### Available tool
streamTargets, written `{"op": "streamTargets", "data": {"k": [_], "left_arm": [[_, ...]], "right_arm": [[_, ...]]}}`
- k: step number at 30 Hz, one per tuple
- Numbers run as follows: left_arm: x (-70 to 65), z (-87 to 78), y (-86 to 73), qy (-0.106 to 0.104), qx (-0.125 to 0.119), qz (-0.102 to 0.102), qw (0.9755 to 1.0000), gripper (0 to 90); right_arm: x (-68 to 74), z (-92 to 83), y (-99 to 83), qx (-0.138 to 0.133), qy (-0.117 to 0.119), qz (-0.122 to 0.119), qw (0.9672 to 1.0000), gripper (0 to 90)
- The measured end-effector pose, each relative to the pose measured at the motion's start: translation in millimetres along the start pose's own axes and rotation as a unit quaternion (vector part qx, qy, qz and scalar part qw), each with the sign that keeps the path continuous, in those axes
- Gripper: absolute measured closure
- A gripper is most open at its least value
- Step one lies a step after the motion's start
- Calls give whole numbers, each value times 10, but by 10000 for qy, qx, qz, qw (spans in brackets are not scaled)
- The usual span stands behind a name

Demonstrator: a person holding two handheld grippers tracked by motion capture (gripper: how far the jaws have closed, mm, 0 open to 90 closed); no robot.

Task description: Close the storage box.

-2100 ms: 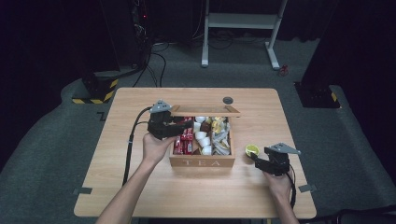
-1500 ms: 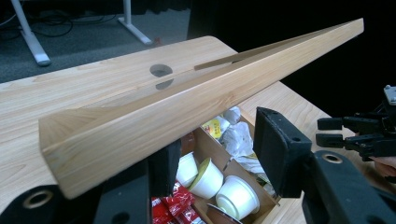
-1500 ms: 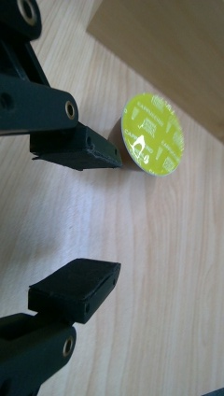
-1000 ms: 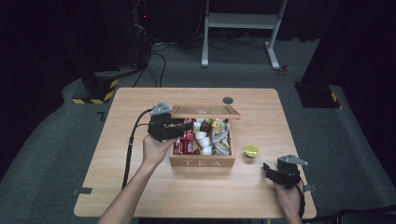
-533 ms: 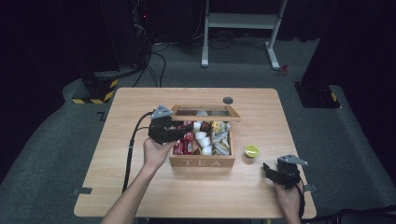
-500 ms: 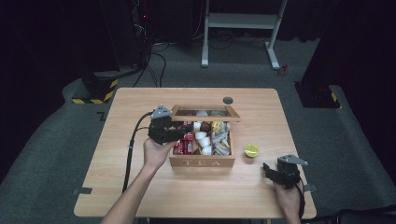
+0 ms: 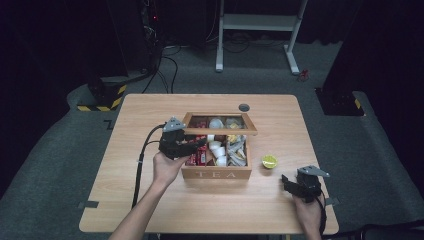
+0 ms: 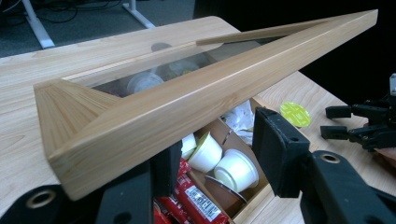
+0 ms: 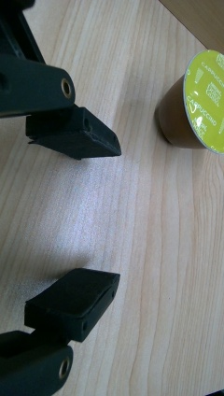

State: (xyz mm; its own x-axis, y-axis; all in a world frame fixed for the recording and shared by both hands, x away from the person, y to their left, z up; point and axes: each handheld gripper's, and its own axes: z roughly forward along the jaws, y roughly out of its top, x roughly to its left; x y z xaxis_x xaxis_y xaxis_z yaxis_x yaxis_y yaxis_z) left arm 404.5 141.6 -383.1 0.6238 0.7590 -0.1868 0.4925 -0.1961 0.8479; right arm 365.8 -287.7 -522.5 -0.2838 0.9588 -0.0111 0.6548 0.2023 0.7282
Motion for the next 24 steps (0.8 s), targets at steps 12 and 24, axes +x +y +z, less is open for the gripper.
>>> {"op": "streamTargets", "data": {"k": [12,24], "left_arm": [[5,0,-66,-91,8,-77,9999,547],[-11,18,-195,-52,180,89,9998,559]], "right_arm": [[-7,0,-1,-3,-44,27,10000,338],[-6,1,-1,1,-52,33,10000,337]]}}
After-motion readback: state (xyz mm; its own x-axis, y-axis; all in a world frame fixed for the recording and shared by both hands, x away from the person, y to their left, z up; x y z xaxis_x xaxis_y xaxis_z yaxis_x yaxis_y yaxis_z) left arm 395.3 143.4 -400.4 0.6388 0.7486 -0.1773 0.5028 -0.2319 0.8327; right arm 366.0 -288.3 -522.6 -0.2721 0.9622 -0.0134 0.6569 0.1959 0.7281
